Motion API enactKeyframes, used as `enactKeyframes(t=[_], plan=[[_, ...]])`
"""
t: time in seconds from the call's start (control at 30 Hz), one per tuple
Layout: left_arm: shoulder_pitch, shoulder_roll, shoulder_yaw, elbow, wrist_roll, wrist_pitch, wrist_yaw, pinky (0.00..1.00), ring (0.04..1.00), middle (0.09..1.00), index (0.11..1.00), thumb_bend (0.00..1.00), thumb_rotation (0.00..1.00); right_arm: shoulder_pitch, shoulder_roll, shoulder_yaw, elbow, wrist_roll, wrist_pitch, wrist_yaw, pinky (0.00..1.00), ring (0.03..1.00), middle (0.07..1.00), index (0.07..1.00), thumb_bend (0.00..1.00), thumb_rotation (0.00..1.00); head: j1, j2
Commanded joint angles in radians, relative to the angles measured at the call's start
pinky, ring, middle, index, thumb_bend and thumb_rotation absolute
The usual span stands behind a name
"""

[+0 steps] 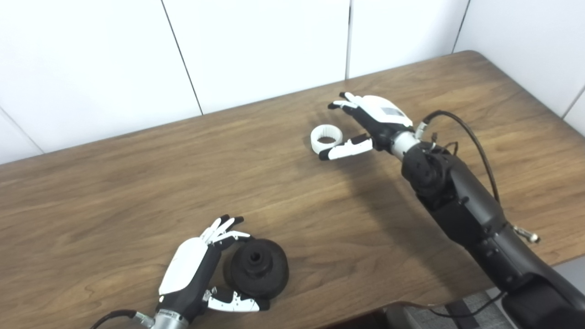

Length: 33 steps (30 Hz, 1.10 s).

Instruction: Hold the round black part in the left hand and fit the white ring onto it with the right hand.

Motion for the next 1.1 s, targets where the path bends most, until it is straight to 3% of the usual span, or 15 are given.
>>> enactKeyframes(t=[0.0,0.4,0.63,0.8,0.93,1.07], plan=[[-0.001,0.008,0.006,-0.006,0.028,-0.006,0.001,0.96,0.986,0.934,0.6,0.91,0.21,-0.055,-0.02,0.005,0.007,0.001,-0.013,0.016,0.9,1.0,1.0,0.929,1.0,0.66,0.002,0.002],[-0.002,0.007,0.013,-0.004,0.022,-0.009,0.002,0.96,0.987,0.939,0.6,0.91,0.22,-0.067,-0.007,0.042,0.071,0.007,-0.023,0.035,0.94,1.0,1.0,0.928,1.0,0.58,0.009,0.003],[0.004,0.006,0.015,-0.007,0.018,-0.011,0.003,0.97,0.988,0.936,0.599,0.91,0.22,-0.06,0.004,0.055,0.098,-0.014,-0.03,-0.006,0.93,1.0,1.0,0.929,1.0,0.55,0.015,0.007],[0.009,0.008,0.018,-0.006,0.016,-0.018,0.006,0.97,0.989,0.937,0.598,0.91,0.22,-0.051,0.016,0.05,0.118,-0.013,-0.04,-0.05,0.94,1.0,1.0,0.924,1.0,0.55,0.017,0.011],[0.011,0.008,0.022,-0.006,0.017,-0.021,0.006,0.97,0.989,0.939,0.598,0.91,0.22,-0.038,0.038,0.033,0.152,-0.011,-0.073,-0.147,0.89,0.962,0.967,0.887,0.95,0.53,0.02,0.014],[0.013,0.008,0.027,-0.003,0.013,-0.027,0.006,0.97,0.992,0.943,0.598,0.91,0.23,-0.022,0.076,0.0,0.185,-0.003,-0.098,-0.261,0.83,0.919,0.926,0.83,0.88,0.44,0.02,0.015]])
